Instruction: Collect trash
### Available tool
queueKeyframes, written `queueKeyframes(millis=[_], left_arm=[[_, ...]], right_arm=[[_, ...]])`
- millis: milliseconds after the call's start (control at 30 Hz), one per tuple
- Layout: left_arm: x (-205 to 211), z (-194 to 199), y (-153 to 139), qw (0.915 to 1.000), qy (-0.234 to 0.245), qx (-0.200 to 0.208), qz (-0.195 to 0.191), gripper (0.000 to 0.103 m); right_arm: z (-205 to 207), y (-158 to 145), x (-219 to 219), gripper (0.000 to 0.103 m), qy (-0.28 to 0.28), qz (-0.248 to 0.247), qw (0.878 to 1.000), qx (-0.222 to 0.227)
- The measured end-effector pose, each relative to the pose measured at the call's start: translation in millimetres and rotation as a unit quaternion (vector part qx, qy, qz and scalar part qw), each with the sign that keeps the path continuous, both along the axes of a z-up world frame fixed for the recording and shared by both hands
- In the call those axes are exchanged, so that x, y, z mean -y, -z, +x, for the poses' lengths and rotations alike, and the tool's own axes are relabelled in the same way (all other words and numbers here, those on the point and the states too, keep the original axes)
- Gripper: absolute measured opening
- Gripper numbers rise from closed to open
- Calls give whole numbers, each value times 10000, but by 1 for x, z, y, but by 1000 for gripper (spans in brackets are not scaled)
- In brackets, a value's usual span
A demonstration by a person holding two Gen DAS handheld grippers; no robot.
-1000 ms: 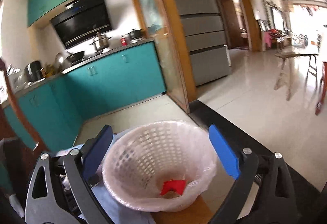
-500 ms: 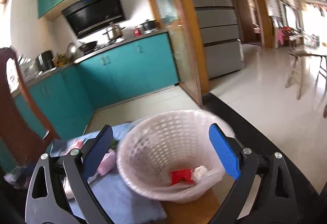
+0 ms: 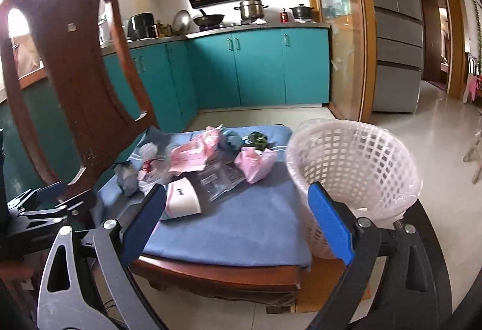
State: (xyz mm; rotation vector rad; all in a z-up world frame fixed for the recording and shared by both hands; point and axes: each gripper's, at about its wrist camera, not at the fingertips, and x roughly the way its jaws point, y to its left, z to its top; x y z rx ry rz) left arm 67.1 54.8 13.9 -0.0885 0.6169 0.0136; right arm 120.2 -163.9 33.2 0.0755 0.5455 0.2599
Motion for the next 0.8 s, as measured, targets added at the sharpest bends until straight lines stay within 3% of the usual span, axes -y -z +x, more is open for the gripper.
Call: queueKeyframes(millis=[800], left_arm=[[15,9,5,9997,151,-158,-106,99]], right_arm=[[5,13,-6,93,-18,-149,9998,-90]])
